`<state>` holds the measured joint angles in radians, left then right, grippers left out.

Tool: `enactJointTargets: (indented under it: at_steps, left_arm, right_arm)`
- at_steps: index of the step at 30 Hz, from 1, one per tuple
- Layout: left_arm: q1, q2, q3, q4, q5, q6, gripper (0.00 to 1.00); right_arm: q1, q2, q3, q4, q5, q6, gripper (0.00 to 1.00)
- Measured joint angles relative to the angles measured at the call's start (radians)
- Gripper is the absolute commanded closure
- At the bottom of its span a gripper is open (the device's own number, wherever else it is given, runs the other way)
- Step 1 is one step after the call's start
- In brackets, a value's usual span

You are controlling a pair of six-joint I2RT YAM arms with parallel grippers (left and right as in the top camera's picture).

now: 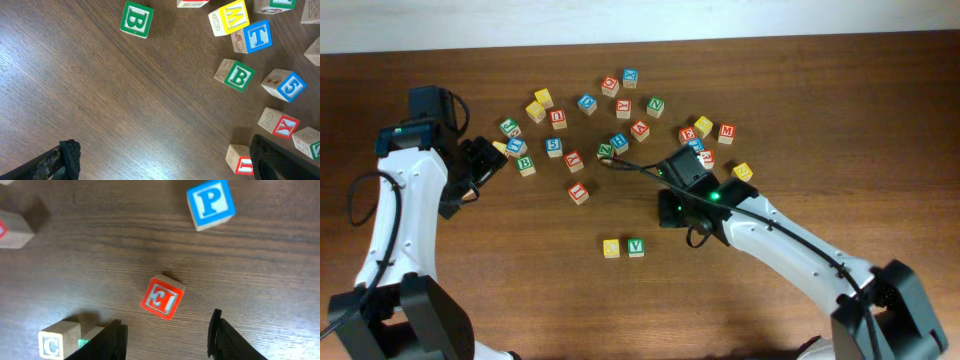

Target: Spell out CVPR

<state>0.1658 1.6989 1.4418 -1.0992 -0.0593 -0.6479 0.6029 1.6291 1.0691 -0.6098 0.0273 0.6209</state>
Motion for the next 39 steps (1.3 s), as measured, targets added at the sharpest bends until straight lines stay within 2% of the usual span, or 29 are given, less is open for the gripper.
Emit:
enactJointTargets:
  at_steps: [5, 7, 10, 14, 17, 18, 19, 23, 25, 29, 32, 34, 36, 39]
  left_arm:
    - [0.0, 0.0, 0.0, -0.003, 0.0, 0.0, 0.01]
    - [0.0, 0.0, 0.0, -0.003, 0.0, 0.0, 0.01]
    - [0.0, 0.0, 0.0, -0.003, 0.0, 0.0, 0.01]
    - [0.0, 0.0, 0.0, -0.008, 0.0, 0.0, 0.01]
    - [0.0, 0.0, 0.0, -0.011, 0.0, 0.0, 0.01]
    - [0.0, 0.0, 0.0, -0.011, 0.0, 0.0, 0.01]
    - [0.0, 0.0, 0.0, -0.011, 0.0, 0.0, 0.01]
    - [0.0, 0.0, 0.0, -0.011, 0.0, 0.0, 0.01]
    - [0.0, 0.0, 0.0, -0.016, 0.0, 0.0, 0.01]
    - [0.0, 0.0, 0.0, -0.018, 0.0, 0.0, 0.01]
    - [0.0, 0.0, 0.0, -0.018, 0.0, 0.0, 0.01]
    - [0.0, 0.0, 0.0, -0.018, 0.0, 0.0, 0.01]
    - [0.0, 0.0, 0.0, -0.018, 0.0, 0.0, 0.01]
    - [0.0, 0.0, 0.0, -0.018, 0.0, 0.0, 0.0]
  right_arm:
    - [0.026, 0.169, 0.0, 0.083, 0.002, 0.093, 0.57]
    - [0.027, 0.208, 0.0, 0.114, 0.003, 0.122, 0.72]
    - [0.027, 0.211, 0.0, 0.123, 0.0, 0.136, 0.77]
    - [-0.035, 0.211, 0.0, 0.129, -0.141, 0.106, 0.77]
    - [-0.177, 0.214, 0.0, 0.126, -0.463, -0.031, 0.77]
    - [-0.241, 0.216, 0.0, 0.093, -0.604, -0.109, 0.71]
    - [-0.265, 0.216, 0.0, 0.063, -0.664, -0.153, 0.68]
    - [-0.286, 0.218, -0.059, 0.013, -0.752, -0.267, 0.6]
    - [-0.294, 0.217, -0.1, 0.036, -0.769, -0.288, 0.67]
    - [-0.364, 0.217, -0.109, 0.012, -0.778, -0.288, 0.68]
    - [-0.367, 0.204, -0.096, -0.02, -0.763, -0.29, 0.96]
    - [-0.355, 0.16, -0.059, -0.023, -0.785, -0.29, 0.96]
    - [-0.305, 0.138, -0.026, 0.045, -0.834, -0.288, 0.96]
    - [-0.21, 0.138, -0.023, 0.072, -0.772, -0.284, 0.96]
